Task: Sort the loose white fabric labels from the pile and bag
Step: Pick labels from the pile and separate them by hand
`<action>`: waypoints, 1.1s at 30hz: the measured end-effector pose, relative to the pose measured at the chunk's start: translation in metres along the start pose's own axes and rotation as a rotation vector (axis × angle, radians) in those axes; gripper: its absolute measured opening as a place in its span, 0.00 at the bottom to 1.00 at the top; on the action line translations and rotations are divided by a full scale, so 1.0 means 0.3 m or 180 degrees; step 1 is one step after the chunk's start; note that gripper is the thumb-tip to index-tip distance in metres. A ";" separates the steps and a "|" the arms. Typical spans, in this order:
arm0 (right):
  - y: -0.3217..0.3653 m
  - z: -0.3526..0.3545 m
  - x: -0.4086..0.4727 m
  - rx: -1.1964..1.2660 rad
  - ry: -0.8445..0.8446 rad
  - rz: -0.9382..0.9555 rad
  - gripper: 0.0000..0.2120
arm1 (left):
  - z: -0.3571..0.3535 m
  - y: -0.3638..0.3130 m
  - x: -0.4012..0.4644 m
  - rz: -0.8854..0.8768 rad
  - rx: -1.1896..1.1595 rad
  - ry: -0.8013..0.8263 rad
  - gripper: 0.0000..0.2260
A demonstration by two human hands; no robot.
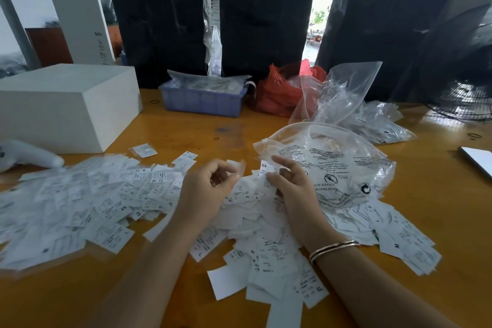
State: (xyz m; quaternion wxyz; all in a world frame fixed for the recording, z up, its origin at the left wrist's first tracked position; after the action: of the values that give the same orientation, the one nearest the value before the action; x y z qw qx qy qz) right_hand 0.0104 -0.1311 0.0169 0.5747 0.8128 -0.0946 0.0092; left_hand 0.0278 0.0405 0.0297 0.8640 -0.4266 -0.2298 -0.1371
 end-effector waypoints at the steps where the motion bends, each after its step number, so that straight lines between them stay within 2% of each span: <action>1: -0.001 -0.001 0.002 0.0003 0.0034 0.0000 0.15 | 0.000 -0.013 -0.002 -0.0162 0.0153 0.0007 0.05; 5: 0.026 -0.017 0.007 -0.0065 0.0251 0.0234 0.17 | 0.000 -0.037 -0.001 -0.0494 0.0497 0.0034 0.06; 8: 0.064 -0.021 0.005 -0.0543 0.0381 0.0627 0.20 | 0.003 -0.043 -0.003 -0.0567 0.0560 0.0035 0.06; 12: 0.088 -0.013 -0.002 -0.0924 0.0408 0.0916 0.13 | 0.000 -0.054 -0.008 -0.0697 0.0636 0.0084 0.06; 15: 0.102 -0.008 -0.006 -0.0914 0.0368 0.1077 0.15 | -0.002 -0.059 -0.009 -0.0741 0.0653 0.0090 0.06; 24: 0.095 -0.005 -0.003 -0.1299 0.0457 0.1151 0.11 | -0.008 -0.056 -0.010 -0.0761 0.0637 0.0174 0.04; 29: 0.089 -0.009 -0.007 -0.1970 0.0550 0.1227 0.17 | -0.008 -0.056 -0.010 -0.0796 0.0645 0.0142 0.03; 33: 0.081 -0.019 -0.010 -0.2142 0.0688 0.1258 0.18 | -0.016 -0.051 -0.005 -0.0793 0.0591 0.0198 0.03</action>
State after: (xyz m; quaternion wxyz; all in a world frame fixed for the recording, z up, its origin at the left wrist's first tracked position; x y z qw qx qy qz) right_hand 0.0040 -0.1333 0.0409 0.8025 0.5398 -0.1858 0.1735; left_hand 0.0211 0.0277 0.0366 0.8827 -0.3086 -0.2657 -0.2345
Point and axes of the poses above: each hand's wrist, its own x-axis towards the middle knuckle, its own z-axis out of the back of the hand, y = z × x, the point moved 4 cm from there along x, towards the middle knuckle, and after that the axes turned 9 degrees about x, right-handed, at the moved point
